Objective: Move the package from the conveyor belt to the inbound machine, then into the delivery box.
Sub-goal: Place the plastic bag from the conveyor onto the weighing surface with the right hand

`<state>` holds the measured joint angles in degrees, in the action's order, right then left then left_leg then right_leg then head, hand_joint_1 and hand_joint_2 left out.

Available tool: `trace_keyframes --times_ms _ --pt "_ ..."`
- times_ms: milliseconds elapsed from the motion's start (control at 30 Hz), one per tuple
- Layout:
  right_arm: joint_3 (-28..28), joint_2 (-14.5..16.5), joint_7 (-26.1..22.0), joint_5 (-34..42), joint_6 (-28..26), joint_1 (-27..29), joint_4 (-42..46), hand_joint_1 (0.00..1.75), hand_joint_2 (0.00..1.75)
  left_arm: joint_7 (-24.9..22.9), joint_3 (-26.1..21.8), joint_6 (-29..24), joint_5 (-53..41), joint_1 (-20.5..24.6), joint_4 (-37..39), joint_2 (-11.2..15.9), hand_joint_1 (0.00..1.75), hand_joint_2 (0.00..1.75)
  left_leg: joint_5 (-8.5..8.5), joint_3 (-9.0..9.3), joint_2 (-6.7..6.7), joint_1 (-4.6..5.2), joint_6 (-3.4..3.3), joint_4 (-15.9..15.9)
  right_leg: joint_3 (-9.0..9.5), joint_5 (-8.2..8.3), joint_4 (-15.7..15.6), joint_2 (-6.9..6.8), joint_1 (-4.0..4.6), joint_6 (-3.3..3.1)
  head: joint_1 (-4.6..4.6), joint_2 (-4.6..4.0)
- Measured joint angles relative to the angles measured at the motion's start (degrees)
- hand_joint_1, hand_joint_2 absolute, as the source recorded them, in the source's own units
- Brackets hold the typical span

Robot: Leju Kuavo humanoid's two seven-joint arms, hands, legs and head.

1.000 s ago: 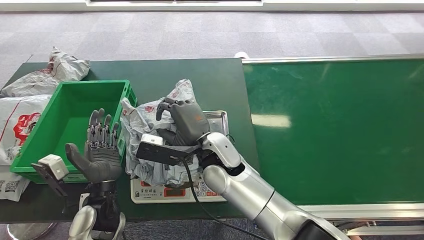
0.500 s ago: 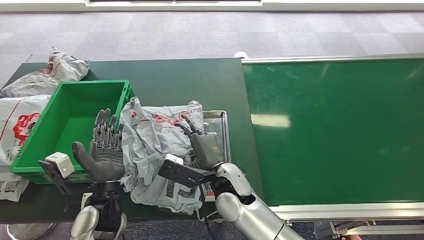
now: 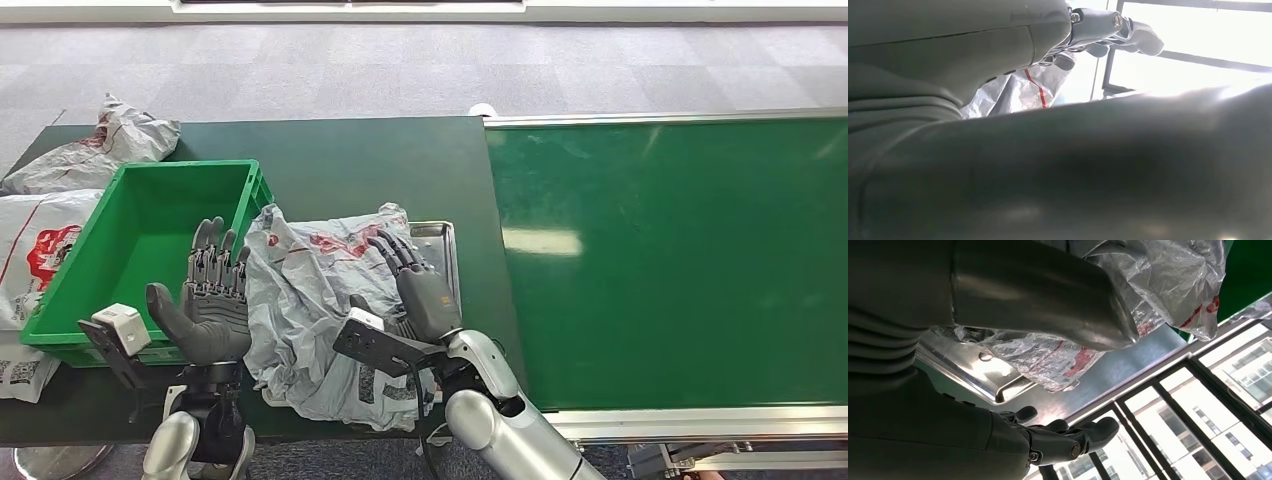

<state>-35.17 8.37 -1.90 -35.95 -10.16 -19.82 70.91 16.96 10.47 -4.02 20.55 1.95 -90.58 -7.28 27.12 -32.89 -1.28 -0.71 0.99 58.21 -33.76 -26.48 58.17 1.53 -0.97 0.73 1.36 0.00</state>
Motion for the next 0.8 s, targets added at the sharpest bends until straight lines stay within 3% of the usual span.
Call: trace_keyframes --times_ms 133,267,500,567,633,700,800 --pt "0.1 0.0 -0.3 0.0 0.0 0.2 0.3 0.0 0.0 0.0 0.0 0.0 -0.1 0.0 0.0 -0.1 0.0 0.0 0.0 0.0 0.0 0.0 0.0 0.0 0.0 0.0 0.0 0.0 0.0 0.0 0.0 0.0" --pt "1.1 -0.2 -4.0 1.4 -0.6 1.5 3.4 0.0 0.0 0.1 0.0 0.1 -0.9 -0.1 -0.4 -0.2 0.0 0.0 0.0 -0.01 -0.02 0.0 0.0 0.0 -0.02 0.0 0.0 0.0 0.0 0.0 0.0 0.0" --pt "4.6 -1.5 -12.3 3.6 -8.2 6.0 15.6 0.0 0.0 0.7 0.0 -1.4 -4.0 0.0 -0.9 -0.6 0.0 0.0 0.01 -0.04 -0.04 0.01 0.0 0.0 -0.04 -0.01 0.0 -0.02 -0.01 0.0 -0.01 0.0" --pt "5.7 -2.0 -15.9 4.0 -11.7 7.9 20.0 0.0 0.87 2.0 0.0 -6.0 -9.4 0.1 -1.4 -0.7 0.0 0.87 0.01 -0.06 -0.04 0.0 0.0 0.0 -0.06 0.0 0.0 -0.02 0.0 0.0 0.0 0.0" --pt "6.8 -2.5 -20.3 3.6 -16.3 10.2 25.5 0.0 1.75 3.4 0.0 -13.1 -21.9 0.3 -3.1 -0.3 0.0 1.75 0.01 -0.07 -0.04 0.0 0.0 0.0 -0.07 -0.01 0.0 -0.03 0.0 0.0 0.01 0.0" --pt "7.8 -3.3 -23.1 2.7 -19.2 12.2 31.1 0.0 1.75 1.5 0.0 -16.2 -38.2 1.2 -5.6 1.0 0.0 1.75 0.01 -0.08 -0.08 0.0 0.0 0.0 -0.07 -0.02 0.0 -0.04 0.0 0.0 0.01 0.0" --pt "8.6 -4.7 -24.1 2.3 -19.9 13.8 37.2 0.0 1.75 -6.8 0.3 -7.9 -62.3 4.3 -7.3 5.4 0.0 1.75 0.01 -0.07 -0.07 0.0 0.02 0.0 -0.08 -0.05 0.0 -0.07 0.0 -0.06 -0.02 0.0"
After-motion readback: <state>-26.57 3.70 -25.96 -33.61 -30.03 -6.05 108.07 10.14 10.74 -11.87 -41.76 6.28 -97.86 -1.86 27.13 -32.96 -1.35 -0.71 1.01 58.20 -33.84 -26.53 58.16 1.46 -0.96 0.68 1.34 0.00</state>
